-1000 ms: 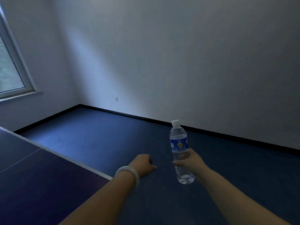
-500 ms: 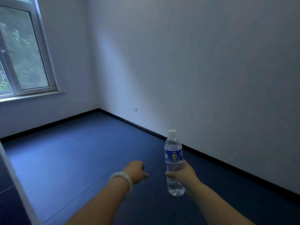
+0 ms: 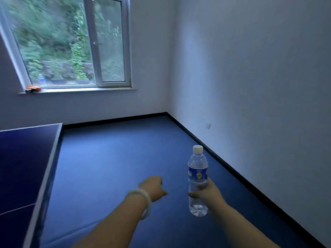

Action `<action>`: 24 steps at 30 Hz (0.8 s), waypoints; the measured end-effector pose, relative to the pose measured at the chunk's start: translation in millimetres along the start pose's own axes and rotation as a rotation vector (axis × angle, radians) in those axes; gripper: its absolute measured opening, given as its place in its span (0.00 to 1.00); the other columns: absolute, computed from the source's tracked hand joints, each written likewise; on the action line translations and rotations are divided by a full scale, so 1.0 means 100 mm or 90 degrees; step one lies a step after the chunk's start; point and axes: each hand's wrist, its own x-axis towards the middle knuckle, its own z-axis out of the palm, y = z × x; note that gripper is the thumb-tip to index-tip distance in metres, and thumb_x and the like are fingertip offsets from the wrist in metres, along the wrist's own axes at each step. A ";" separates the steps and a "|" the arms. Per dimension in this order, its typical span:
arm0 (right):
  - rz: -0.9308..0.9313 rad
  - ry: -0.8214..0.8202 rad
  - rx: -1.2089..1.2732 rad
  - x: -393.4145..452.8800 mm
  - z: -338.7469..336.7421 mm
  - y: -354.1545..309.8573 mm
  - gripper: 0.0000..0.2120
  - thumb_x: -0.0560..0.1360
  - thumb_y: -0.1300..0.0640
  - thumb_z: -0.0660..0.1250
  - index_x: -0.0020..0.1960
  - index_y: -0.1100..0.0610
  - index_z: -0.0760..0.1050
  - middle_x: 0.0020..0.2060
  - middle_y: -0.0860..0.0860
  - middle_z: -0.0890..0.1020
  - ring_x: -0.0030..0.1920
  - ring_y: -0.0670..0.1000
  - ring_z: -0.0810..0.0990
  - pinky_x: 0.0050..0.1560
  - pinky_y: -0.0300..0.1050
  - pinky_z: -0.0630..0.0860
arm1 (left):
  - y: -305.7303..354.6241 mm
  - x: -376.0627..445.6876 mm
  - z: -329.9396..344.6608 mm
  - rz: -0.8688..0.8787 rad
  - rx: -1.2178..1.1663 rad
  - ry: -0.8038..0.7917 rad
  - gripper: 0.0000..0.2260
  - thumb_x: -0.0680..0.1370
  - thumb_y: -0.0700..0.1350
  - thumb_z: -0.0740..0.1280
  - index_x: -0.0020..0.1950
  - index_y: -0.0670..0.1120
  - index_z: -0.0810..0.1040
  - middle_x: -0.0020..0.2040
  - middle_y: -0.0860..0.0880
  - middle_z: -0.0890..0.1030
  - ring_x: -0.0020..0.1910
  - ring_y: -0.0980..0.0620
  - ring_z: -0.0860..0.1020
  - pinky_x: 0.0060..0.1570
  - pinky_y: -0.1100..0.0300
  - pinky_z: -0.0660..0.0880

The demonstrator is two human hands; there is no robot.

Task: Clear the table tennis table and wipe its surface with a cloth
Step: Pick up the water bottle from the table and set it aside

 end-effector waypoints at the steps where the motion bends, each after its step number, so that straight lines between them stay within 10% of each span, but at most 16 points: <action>1: 0.001 -0.033 0.000 0.27 0.07 -0.09 0.19 0.69 0.72 0.73 0.58 0.66 0.72 0.51 0.65 0.80 0.48 0.58 0.81 0.43 0.50 0.80 | -0.05 0.15 -0.10 -0.029 -0.005 0.003 0.21 0.77 0.54 0.68 0.66 0.46 0.72 0.66 0.46 0.74 0.64 0.46 0.73 0.63 0.53 0.71; 13: -0.027 -0.256 -0.007 2.90 1.85 -1.27 0.25 0.66 0.69 0.77 0.60 0.63 0.72 0.55 0.60 0.79 0.57 0.60 0.79 0.61 0.60 0.75 | -1.31 1.94 -1.46 -0.246 -0.050 0.066 0.23 0.79 0.54 0.66 0.69 0.44 0.69 0.68 0.45 0.73 0.64 0.46 0.73 0.64 0.51 0.71; 24: -0.036 -0.289 -0.010 5.20 3.48 -2.56 0.23 0.66 0.68 0.77 0.57 0.58 0.72 0.54 0.56 0.78 0.55 0.57 0.77 0.58 0.56 0.75 | -2.68 3.97 -3.10 -0.268 -0.076 0.087 0.22 0.79 0.53 0.65 0.70 0.45 0.69 0.67 0.46 0.73 0.63 0.48 0.74 0.62 0.54 0.72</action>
